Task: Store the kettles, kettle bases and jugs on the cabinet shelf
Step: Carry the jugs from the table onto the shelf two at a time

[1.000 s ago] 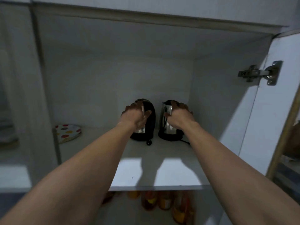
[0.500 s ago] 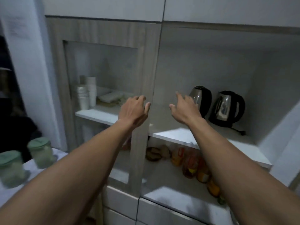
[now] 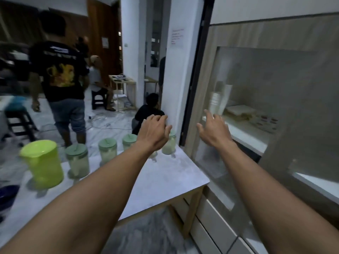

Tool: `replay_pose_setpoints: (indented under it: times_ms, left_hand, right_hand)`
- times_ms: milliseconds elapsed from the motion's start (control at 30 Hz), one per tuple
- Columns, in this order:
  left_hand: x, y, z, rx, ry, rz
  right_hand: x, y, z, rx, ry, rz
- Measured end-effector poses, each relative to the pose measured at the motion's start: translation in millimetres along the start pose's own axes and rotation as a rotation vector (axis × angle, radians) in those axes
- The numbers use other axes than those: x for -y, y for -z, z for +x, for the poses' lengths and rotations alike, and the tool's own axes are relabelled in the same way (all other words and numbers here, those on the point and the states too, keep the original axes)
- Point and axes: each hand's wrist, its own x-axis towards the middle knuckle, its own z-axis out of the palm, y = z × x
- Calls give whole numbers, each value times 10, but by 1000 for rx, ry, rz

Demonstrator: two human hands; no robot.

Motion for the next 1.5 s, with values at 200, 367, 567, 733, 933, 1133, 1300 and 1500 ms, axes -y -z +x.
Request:
replay_pose_setpoints:
  times_ms: [200,367,567,733,933,1133,1300,1500]
  left_hand:
    - [909,293,-610,-10,247,111]
    - [1534,493,-968,-37,391,152]
    - [2263,659,-1230,-99,534,123]
    - [2973,778,-1500,-143,675,70]
    - [3634,660,-1813,-196,883,-84]
    - [4248,331,-1920,-199,1086,-307]
    - [4681,45,-1832,-214,1221,-494]
    - [4904,-261,-1730,-213,1239,-584]
  right_hand:
    - [892,-703,-65,147,174,101]
    - [1554,-1120,-131,243,265,128]
    - [2302,-1598,-55,301,345,176]
    - [2934,-2149,-89,347,349,225]
    - [3451,-2831,-277,476,322,268]
    - [3865,-3525,-281,601,274,300]
    - [4056,-4074,-208,647,104,410]
    - [4116,-4658,-165,666,-123,628]
